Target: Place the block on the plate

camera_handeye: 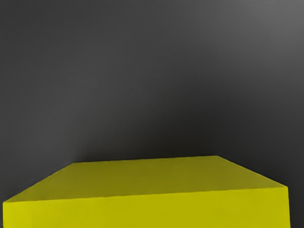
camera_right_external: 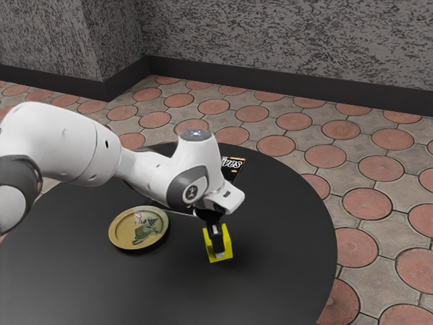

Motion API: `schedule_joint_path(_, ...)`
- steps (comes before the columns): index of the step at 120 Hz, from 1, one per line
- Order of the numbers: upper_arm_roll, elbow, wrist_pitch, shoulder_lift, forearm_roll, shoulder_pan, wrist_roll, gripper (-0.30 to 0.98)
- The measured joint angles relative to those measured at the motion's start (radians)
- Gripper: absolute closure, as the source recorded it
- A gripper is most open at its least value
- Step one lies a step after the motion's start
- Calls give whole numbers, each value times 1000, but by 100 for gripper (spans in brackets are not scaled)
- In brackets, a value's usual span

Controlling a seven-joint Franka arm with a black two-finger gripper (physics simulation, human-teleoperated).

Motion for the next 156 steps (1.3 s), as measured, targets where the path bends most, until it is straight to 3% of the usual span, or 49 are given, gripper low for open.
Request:
schedule_joint_path(44, 0, 1, 38, 7, -8, 1, 1, 22)
schedule_joint_path(88, 20, 0, 41, -50, 1, 3, -3, 27)
schedule_joint_path(113, 55, -33, -45, -163, 14, 148, -4, 26)
schedule_joint_path(156, 57, -94, -103, -149, 20, 309, -4, 26)
